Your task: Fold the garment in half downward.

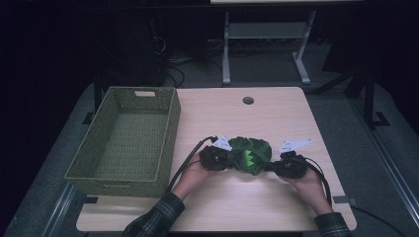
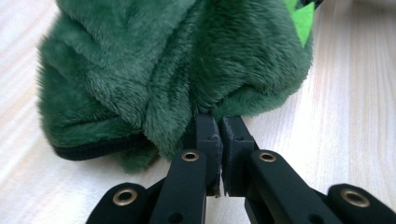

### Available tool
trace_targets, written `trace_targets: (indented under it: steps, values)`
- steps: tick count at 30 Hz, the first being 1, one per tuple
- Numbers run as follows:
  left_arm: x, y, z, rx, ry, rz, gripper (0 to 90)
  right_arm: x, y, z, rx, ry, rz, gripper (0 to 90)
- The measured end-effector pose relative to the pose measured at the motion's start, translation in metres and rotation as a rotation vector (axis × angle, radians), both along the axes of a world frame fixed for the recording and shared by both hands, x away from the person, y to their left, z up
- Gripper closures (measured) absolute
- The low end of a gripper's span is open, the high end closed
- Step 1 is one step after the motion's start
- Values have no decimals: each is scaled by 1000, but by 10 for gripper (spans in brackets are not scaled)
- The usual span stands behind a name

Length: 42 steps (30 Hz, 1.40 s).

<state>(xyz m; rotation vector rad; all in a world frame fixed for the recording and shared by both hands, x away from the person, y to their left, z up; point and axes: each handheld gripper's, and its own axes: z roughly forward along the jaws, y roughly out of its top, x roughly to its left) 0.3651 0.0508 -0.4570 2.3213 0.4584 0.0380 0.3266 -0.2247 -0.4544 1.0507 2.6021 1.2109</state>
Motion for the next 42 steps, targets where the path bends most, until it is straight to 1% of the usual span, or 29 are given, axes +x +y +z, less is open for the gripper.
trace_targets:
  steps: [3, 6, 9, 10, 12, 13, 14, 16, 18, 19, 20, 22, 23, 25, 26, 27, 28, 29, 30, 31, 32, 33, 34, 35, 36, 37, 39, 40, 42]
  values:
    - [0, -3, -6, 14, 4, -8, 871, 1, 2, -7, -2, 37, 3, 895]
    - [-1, -3, -10, 16, 14, -10, 872, 2, 3, -10, -6, 45, 9, 895]
    - [-2, -3, -11, 7, 13, -8, 869, 2, 8, -15, -36, 54, 9, 891]
    - [-2, -3, -10, 9, 15, -10, 861, 2, 8, -15, -35, 55, 9, 887]
    - [-2, -3, -10, 7, 19, -11, 811, 2, 8, -15, -35, 54, 8, 881]
    - [-3, -3, -9, 5, 22, -10, 811, 1, 7, -14, -34, 53, 4, 871]
    - [-3, -2, -7, 5, 20, -12, 761, 0, 6, -10, -28, 35, 5, 805]
    - [-6, 0, -2, 6, 18, -13, 704, -4, 2, -5, -2, 13, 1, 773]
    - [-8, 3, 4, 4, 16, -13, 692, -7, 1, -3, 6, 12, -6, 755]
    - [-10, 5, 7, -2, 16, -14, 686, -10, -1, -1, 9, -8, -4, 737]
    - [-11, 8, 9, -10, 16, -17, 673, -13, -2, 1, 17, -9, -9, 722]
    - [-15, 12, 15, -13, 11, -20, 635, -21, -8, 5, 21, -28, -10, 690]
    - [-17, 14, 17, -19, 10, -16, 626, -24, -9, 6, 25, -29, -19, 690]
    - [-22, 19, 24, -28, 12, -16, 597, -28, -12, 8, 29, -47, -22, 691]
    - [-22, 19, 24, -28, 12, -16, 597, -28, -12, 8, 29, -47, -22, 691]
    - [-26, 22, 29, -40, 13, -20, 589, -33, -13, 13, 46, -72, -31, 718]
    - [-26, 22, 29, -40, 13, -20, 578, -35, -14, 16, 60, -83, -36, 739]
    - [-27, 23, 32, -44, 6, -24, 578, -35, -14, 16, 60, -83, -36, 739]
    - [-30, 24, 36, -58, -1, -24, 572, -36, -14, 21, 71, -104, -41, 796]
    - [-30, 24, 36, -58, -1, -24, 580, -36, -14, 21, 71, -104, -41, 796]
    - [-31, 25, 38, -64, -5, -19, 580, -36, -13, 23, 70, -111, -44, 823]
    - [-30, 25, 39, -73, -11, -17, 648, -32, -11, 25, 61, -127, -49, 856]
    - [-27, 24, 40, -84, -13, -4, 684, -29, -10, 26, 57, -134, -51, 870]
    - [-27, 24, 40, -84, -13, -4, 727, -27, -9, 27, 55, -132, -55, 880]
    - [-25, 22, 40, -89, -13, 0, 727, -27, -9, 27, 55, -132, -55, 880]
    - [-22, 19, 41, -90, -19, 2, 753, -23, -8, 26, 55, -144, -54, 896]
    - [-18, 13, 41, -98, -25, 3, 852, -10, -5, 25, 50, -141, -64, 899]
    - [-15, 10, 41, -98, -28, 5, 852, -10, -5, 25, 50, -141, -64, 899]
    - [-9, 3, 38, -95, -32, 17, 886, -1, -2, 23, 49, -139, -76, 900]
